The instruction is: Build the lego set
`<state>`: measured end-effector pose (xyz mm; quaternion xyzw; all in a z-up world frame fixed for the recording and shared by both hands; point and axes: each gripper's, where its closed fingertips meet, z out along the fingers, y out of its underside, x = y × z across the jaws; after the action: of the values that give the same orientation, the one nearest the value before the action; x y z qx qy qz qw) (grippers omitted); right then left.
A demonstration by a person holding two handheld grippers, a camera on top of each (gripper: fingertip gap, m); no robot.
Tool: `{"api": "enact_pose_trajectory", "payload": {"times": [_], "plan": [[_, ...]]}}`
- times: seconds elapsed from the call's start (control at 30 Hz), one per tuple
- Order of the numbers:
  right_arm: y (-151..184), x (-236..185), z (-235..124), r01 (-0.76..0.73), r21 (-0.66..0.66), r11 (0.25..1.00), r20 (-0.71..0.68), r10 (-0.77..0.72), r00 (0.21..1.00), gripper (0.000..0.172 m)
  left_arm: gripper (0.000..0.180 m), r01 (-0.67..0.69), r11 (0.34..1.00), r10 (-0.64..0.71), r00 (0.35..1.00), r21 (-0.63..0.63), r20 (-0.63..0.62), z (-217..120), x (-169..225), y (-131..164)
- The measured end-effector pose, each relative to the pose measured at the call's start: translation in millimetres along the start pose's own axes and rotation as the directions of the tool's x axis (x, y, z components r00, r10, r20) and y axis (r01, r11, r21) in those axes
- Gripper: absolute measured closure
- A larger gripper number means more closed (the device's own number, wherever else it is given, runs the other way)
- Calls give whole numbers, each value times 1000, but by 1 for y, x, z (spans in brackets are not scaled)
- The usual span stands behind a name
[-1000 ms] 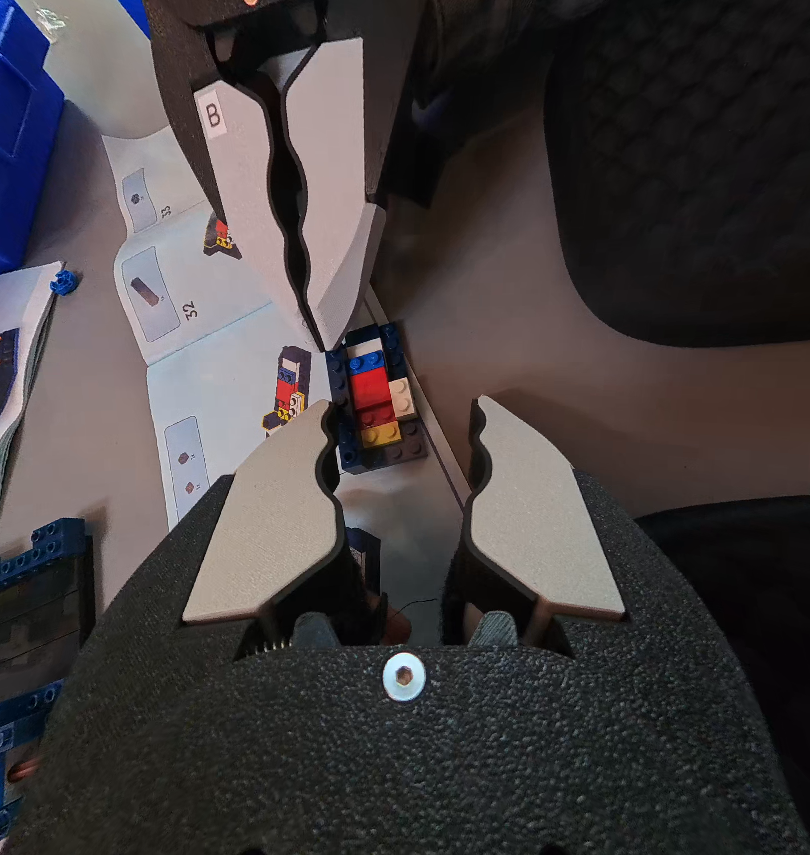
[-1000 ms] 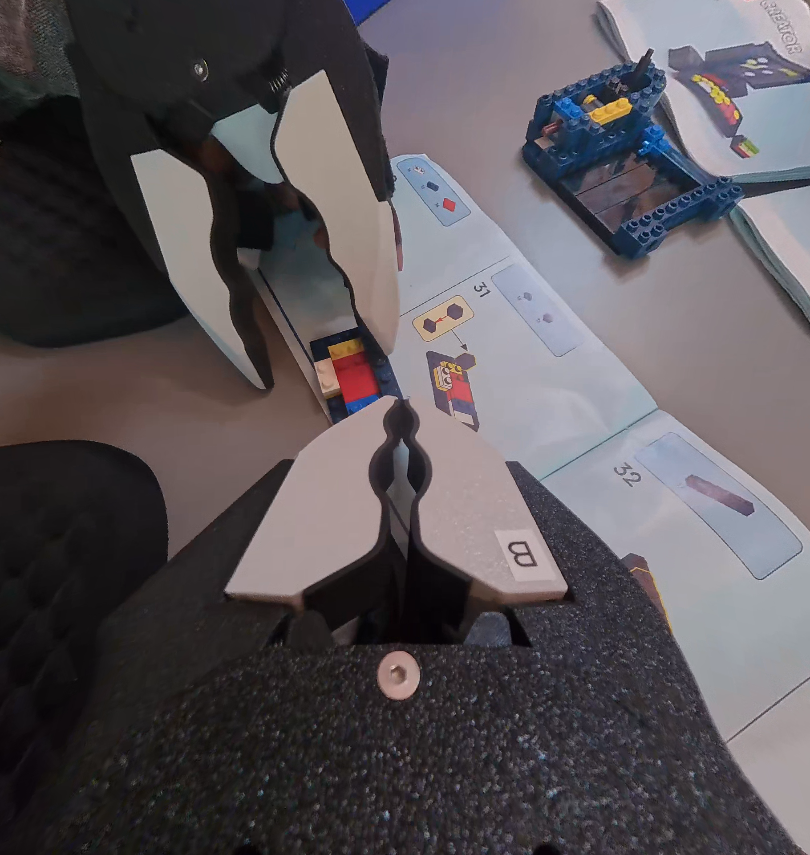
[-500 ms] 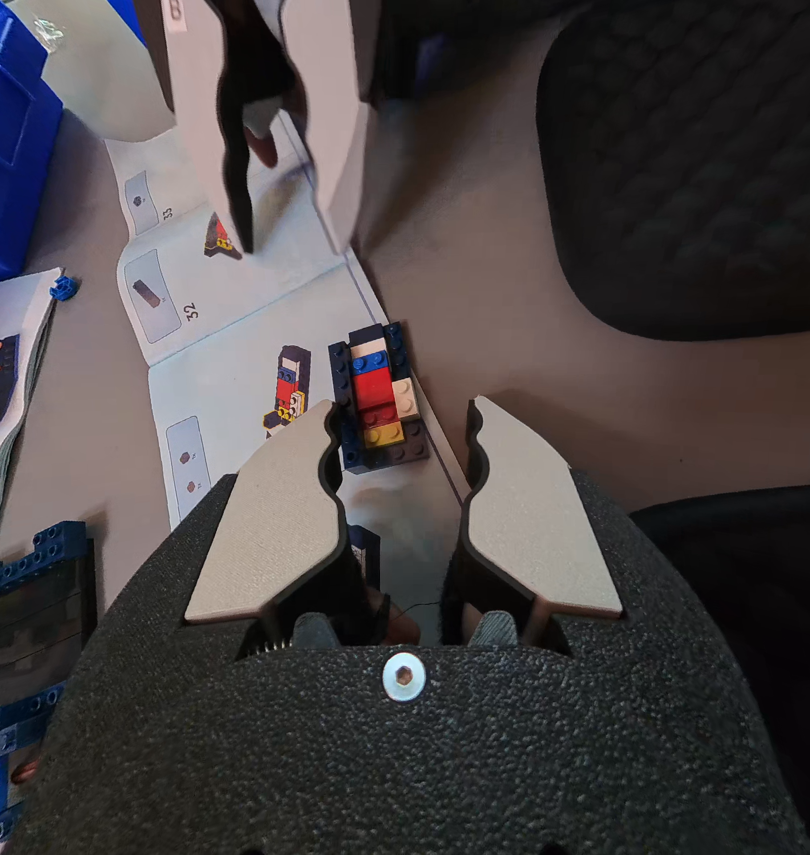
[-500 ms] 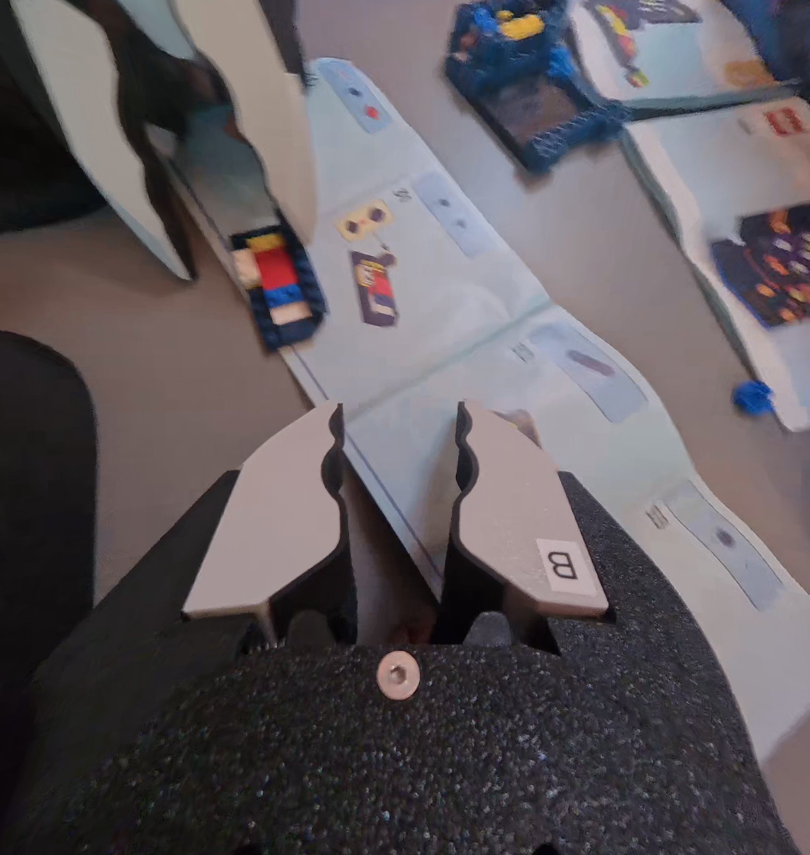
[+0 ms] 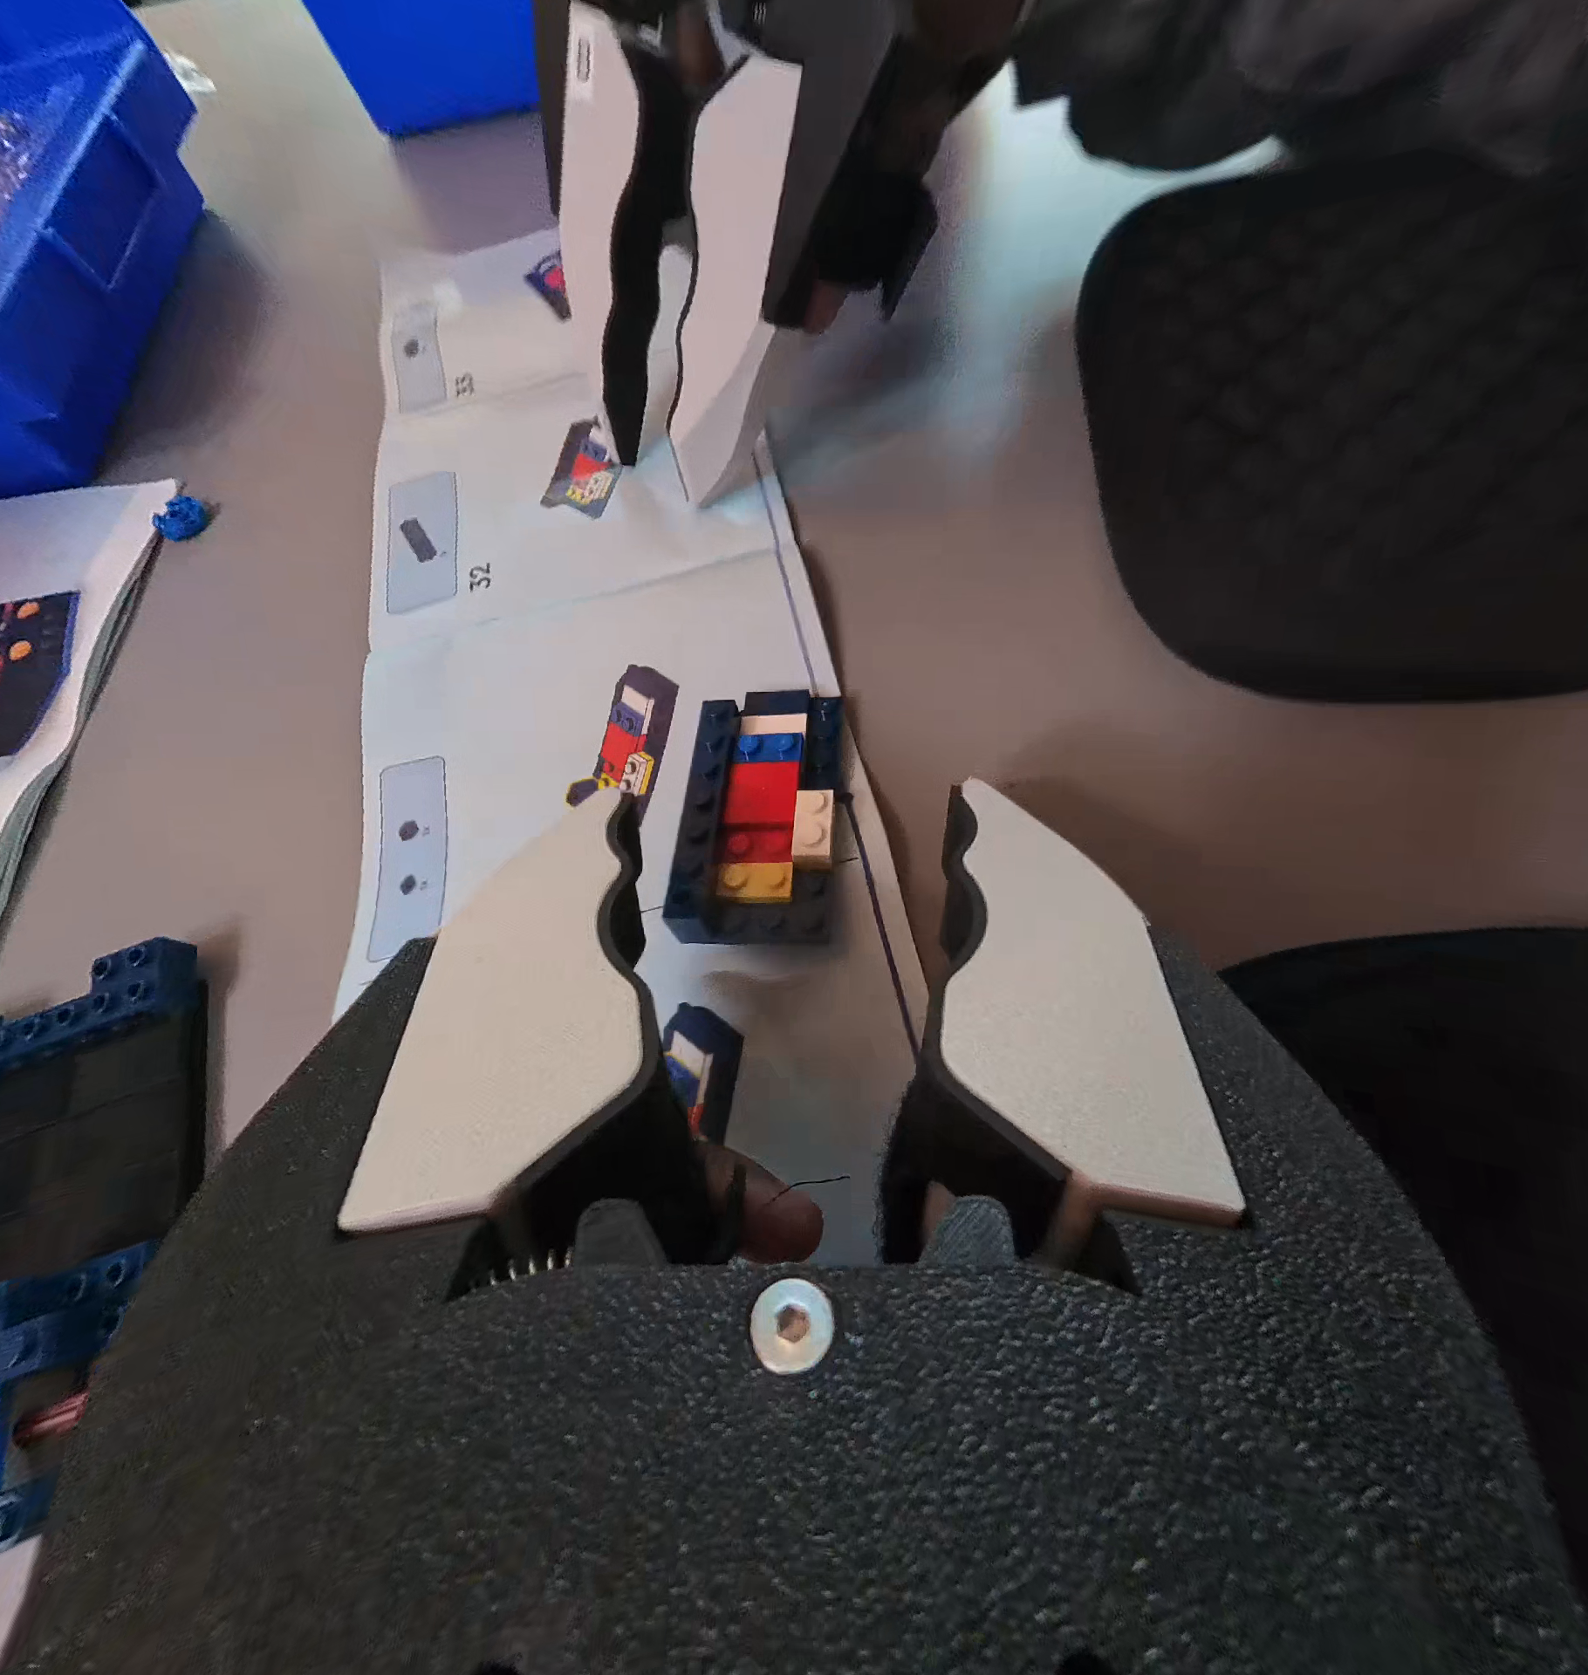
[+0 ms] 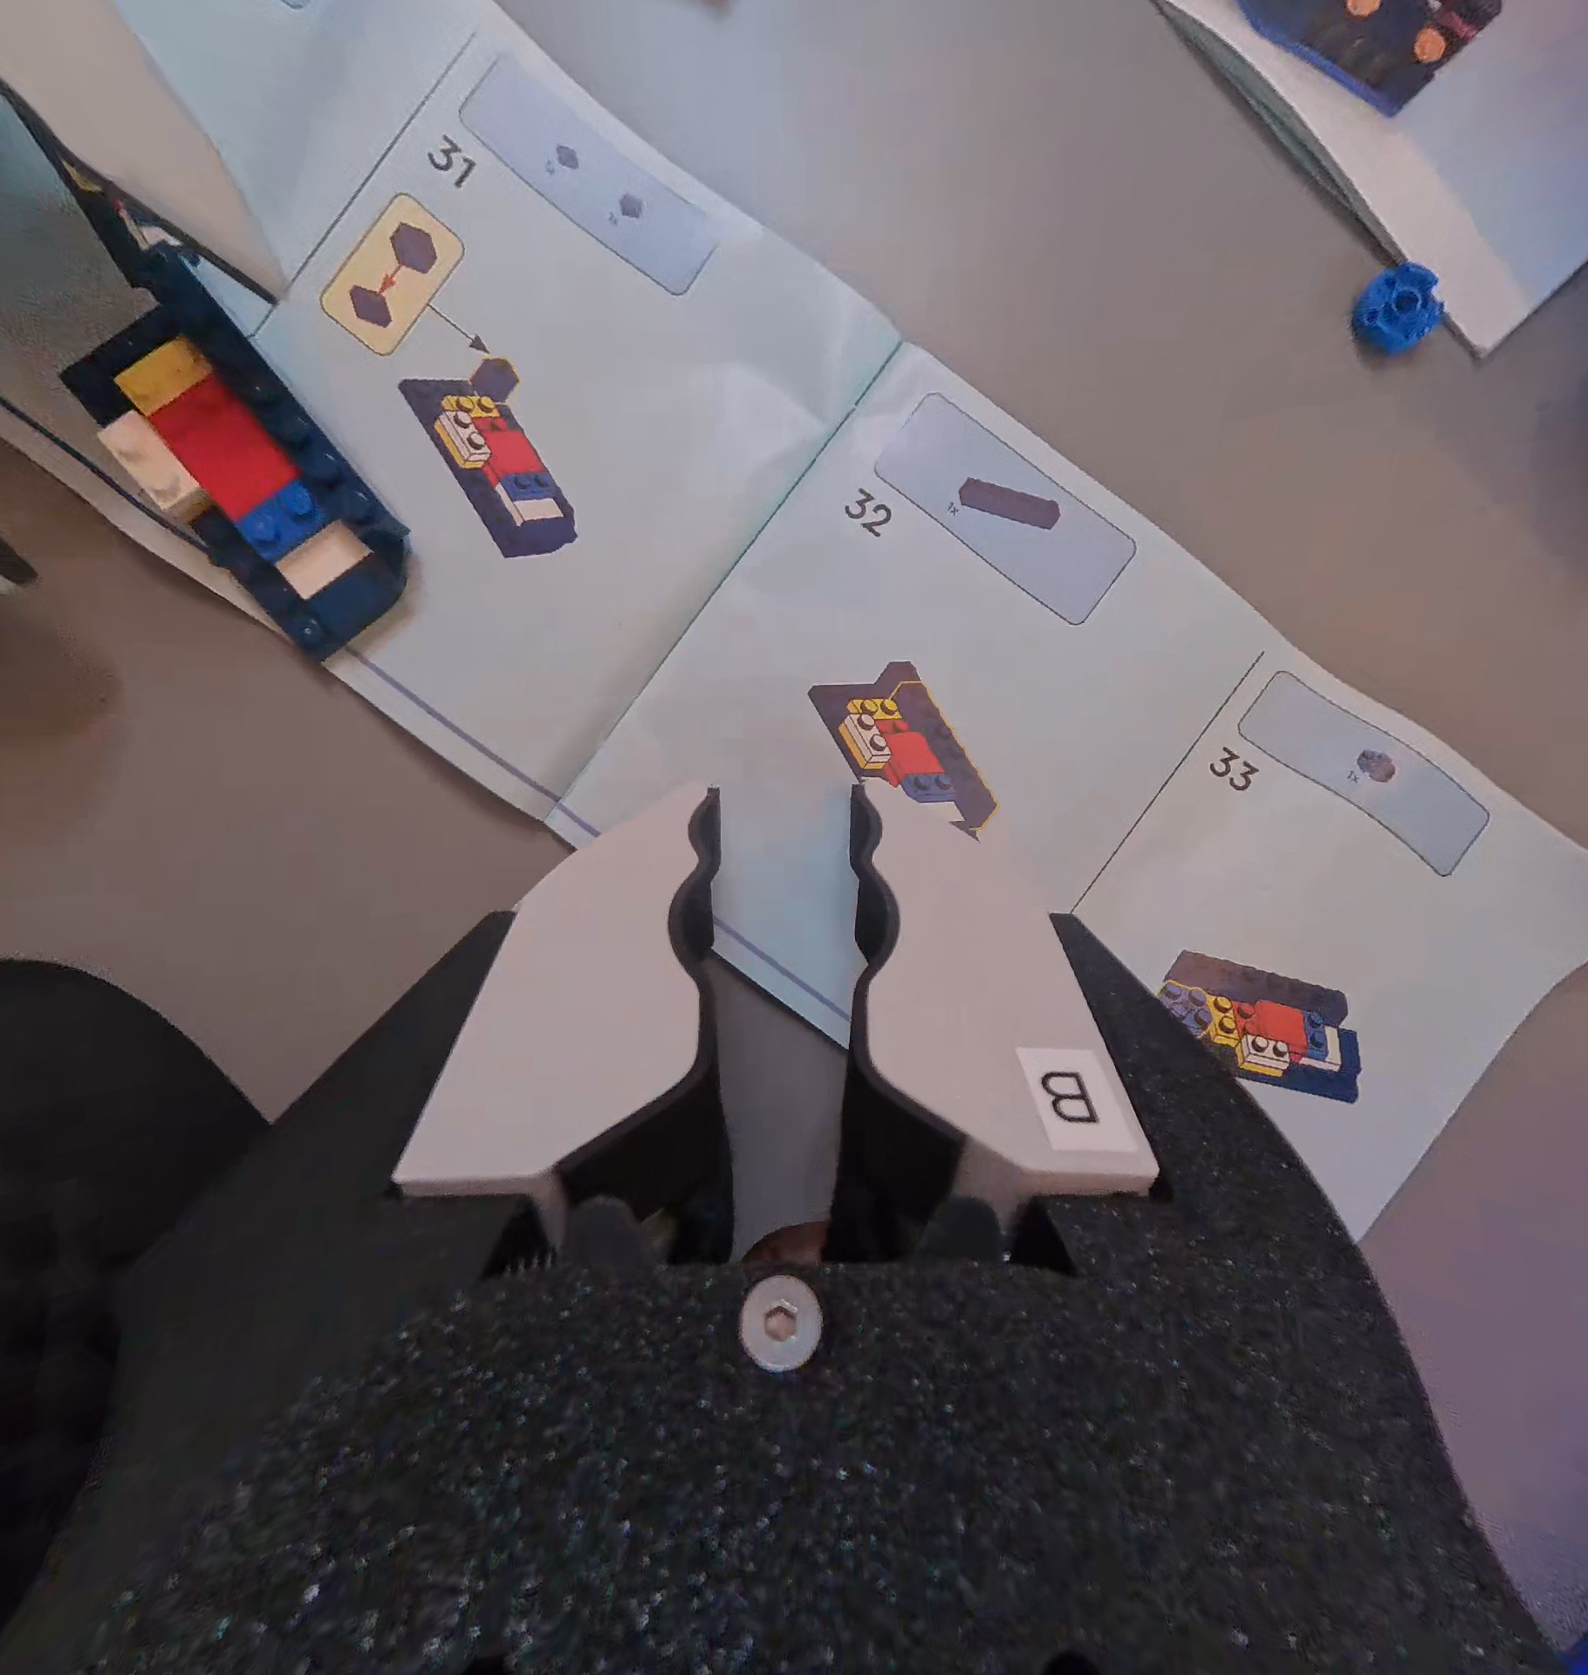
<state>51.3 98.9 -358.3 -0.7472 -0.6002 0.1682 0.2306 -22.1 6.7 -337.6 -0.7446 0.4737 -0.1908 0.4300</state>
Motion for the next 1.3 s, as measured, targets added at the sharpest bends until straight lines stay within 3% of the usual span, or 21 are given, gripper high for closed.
{"api": "enact_pose_trajectory", "payload": {"times": [0.17,0.27,0.3,0.37,0.43,0.5,0.6,0.7,0.8,0.9,1.03,1.07,1.13,1.23,1.3], "plan": [[8,-23,-7,-35,-52,998,14,35,999,142,122,-50,994,51,999,-102,11,6,1,14],[16,-43,-14,97,-136,986,145,-77,986,132,119,-38,997,38,999,-74,-6,2,2,12],[11,-50,-14,187,-94,978,187,-167,968,127,119,-28,998,28,1000,-56,-3,-1,1,10],[-14,-76,-9,344,127,930,257,-366,894,120,119,-2,1000,2,1000,-16,-20,-6,0,5],[-34,-106,-1,362,286,887,306,-443,843,114,117,22,1000,-22,999,6,-43,-10,1,4],[-41,-120,15,361,312,879,312,-454,835,112,112,41,999,-40,996,7,-75,-13,4,6],[-45,-114,22,359,314,879,256,-442,860,138,112,37,998,-41,994,-41,-100,-13,8,14],[-40,-110,16,340,315,886,301,-432,850,138,115,10,991,-23,995,-133,-97,-8,10,28],[-39,-100,-6,294,379,877,350,-430,832,139,118,27,991,-41,994,-133,-100,-8,9,28],[-31,-66,-30,318,449,835,282,-471,836,163,120,42,990,-57,993,-138,-108,-8,9,29],[2,-28,-18,374,332,866,206,-453,867,161,123,45,987,-62,992,-155,-111,-8,6,24],[5,-29,-15,373,332,866,207,-453,867,161,122,52,986,-69,992,-160,-103,-7,5,17],[4,-33,-24,353,405,843,227,-467,854,145,122,50,992,-60,994,-119,-87,-2,1,-9],[0,-6,-39,237,448,862,191,-351,917,128,122,24,998,-26,999,-63,-22,18,-9,-44],[6,32,-44,181,429,885,71,-233,970,139,123,-25,999,24,999,-41,-22,35,-11,-55]]}}
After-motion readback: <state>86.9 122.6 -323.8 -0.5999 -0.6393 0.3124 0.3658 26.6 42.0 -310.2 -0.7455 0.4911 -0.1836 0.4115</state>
